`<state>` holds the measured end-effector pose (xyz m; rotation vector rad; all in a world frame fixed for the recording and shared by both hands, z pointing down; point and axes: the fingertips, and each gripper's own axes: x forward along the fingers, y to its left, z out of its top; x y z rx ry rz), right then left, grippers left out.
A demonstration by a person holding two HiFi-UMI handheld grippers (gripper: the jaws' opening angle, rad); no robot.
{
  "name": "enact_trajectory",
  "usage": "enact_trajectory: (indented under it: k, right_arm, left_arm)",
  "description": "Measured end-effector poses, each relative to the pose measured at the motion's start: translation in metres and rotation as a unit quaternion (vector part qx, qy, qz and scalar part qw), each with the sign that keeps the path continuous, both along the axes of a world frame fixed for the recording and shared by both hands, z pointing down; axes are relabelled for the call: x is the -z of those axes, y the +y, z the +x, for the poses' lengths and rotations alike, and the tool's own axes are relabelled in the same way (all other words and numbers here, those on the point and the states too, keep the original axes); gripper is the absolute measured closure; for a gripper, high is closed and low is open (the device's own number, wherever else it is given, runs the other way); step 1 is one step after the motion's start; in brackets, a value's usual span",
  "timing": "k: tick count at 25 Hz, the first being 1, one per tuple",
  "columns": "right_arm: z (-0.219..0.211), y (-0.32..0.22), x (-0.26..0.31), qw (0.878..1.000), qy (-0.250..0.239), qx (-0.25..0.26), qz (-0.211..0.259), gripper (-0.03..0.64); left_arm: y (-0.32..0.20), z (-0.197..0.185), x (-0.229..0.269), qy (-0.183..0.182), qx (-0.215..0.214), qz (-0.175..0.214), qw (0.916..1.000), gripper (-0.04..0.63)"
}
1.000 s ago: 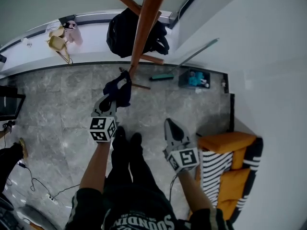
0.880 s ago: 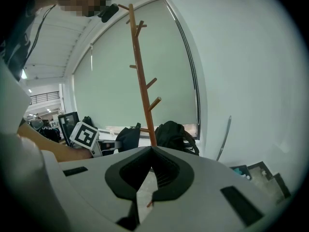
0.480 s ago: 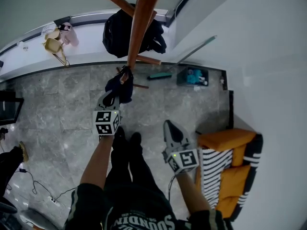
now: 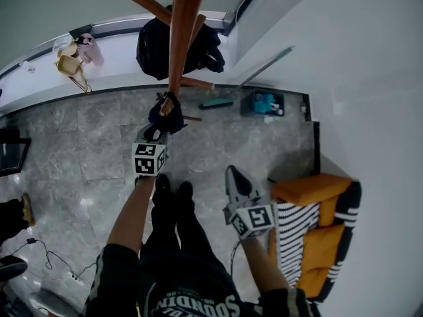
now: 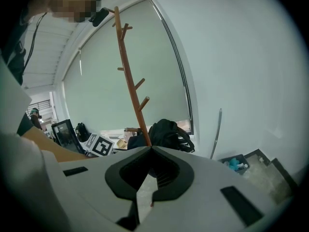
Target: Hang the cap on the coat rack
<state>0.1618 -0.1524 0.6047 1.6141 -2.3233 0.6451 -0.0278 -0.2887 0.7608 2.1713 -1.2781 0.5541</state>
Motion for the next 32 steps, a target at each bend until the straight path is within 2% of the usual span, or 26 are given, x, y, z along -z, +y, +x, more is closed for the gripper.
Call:
enact_trajectory:
  k: [1, 3, 9, 17, 21, 23, 26, 32]
  right_arm:
    - [-0.001, 0.0, 0.0, 1.0, -0.001, 0.001, 0.001, 0.618]
    - [-0.002, 0.0, 0.0, 1.0, 0.001, 0.006, 0.003, 0.618]
    - [-0.012, -0.007, 0.011, 1.0, 0.003, 0.02, 0.018, 0.618]
    - [-0.033, -0.017, 0.035, 0.998, 0.005, 0.052, 0.039, 0.618]
    - [-0.043, -0.033, 0.059, 0.996, -0.003, 0.057, 0.063, 0.618]
    - [-0.048, -0.036, 0.071, 0.995, -0.004, 0.064, 0.073, 0.618]
    - [-0.056, -0.037, 0.089, 0.993, -0.018, 0.079, 0.085, 0.618]
    - [-0.068, -0.039, 0.12, 0.988, -0.015, 0.098, 0.114, 0.618]
  left_arm:
    - [0.001, 0.001, 0.001, 0.0, -0.003, 0.003, 1.0, 0.479]
    - [0.004, 0.0, 0.005, -0.001, -0.003, 0.013, 0.9999, 0.456]
    - [0.02, -0.009, 0.029, -0.003, -0.009, 0.031, 0.9995, 0.449]
    - [0.054, -0.026, 0.091, -0.008, -0.011, 0.062, 0.998, 0.453]
    - [0.062, -0.039, 0.137, -0.017, -0.006, 0.093, 0.9955, 0.521]
    - [0.07, -0.042, 0.16, -0.026, -0.009, 0.108, 0.9938, 0.59]
    - [0.084, -0.038, 0.193, -0.032, -0.019, 0.131, 0.9907, 0.595]
    - [0.103, -0.031, 0.246, -0.029, -0.022, 0.165, 0.9857, 0.595]
